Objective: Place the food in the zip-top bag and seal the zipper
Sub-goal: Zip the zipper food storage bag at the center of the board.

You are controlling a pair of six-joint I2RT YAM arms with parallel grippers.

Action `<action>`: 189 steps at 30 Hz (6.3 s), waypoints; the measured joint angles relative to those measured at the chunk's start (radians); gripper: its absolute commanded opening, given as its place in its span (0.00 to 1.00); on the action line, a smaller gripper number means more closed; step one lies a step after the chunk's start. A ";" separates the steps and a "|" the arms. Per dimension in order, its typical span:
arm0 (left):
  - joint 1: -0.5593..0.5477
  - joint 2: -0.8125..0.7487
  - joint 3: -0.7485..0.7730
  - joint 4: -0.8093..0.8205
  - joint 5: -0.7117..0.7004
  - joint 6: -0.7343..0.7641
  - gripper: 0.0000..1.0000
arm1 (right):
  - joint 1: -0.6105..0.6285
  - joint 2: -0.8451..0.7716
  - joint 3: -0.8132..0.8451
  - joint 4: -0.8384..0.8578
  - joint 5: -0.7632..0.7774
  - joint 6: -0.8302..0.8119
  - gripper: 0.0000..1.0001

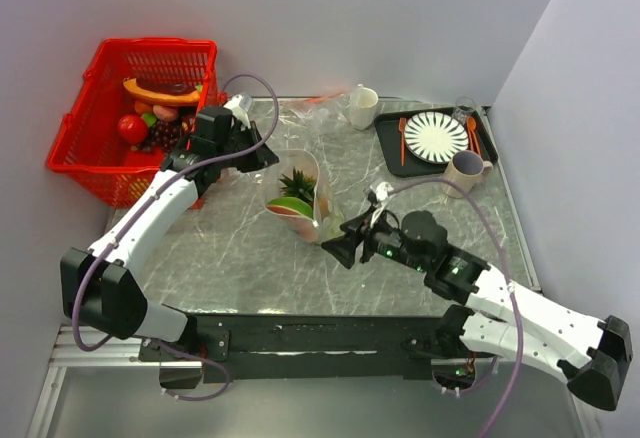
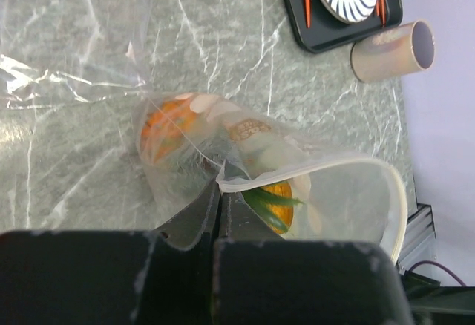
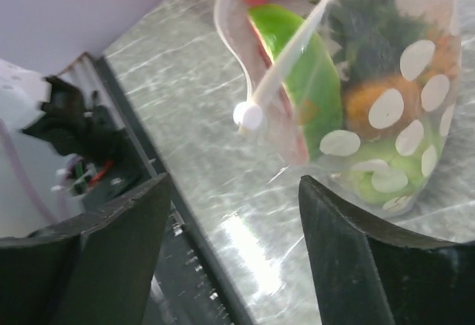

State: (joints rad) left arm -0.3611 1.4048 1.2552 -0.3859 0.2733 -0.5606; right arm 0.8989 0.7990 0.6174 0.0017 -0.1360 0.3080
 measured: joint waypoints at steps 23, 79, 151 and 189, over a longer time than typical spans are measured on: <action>0.009 0.000 -0.012 -0.004 0.036 0.011 0.01 | 0.196 0.247 -0.032 0.310 0.485 -0.232 0.00; -0.274 -0.247 -0.106 0.034 0.898 0.996 0.46 | 0.121 0.085 0.218 -0.206 -0.042 -0.205 0.00; -0.337 -0.136 -0.077 -0.117 0.645 1.072 0.01 | 0.116 0.056 0.221 -0.267 0.215 -0.200 0.61; -0.324 -0.163 -0.124 -0.015 0.325 0.938 0.01 | -0.022 -0.077 0.180 -0.491 0.850 0.175 0.00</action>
State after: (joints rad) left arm -0.6849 1.2423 1.1313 -0.4011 0.5983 0.3775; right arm 0.8768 0.7223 0.7971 -0.4896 0.7139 0.4835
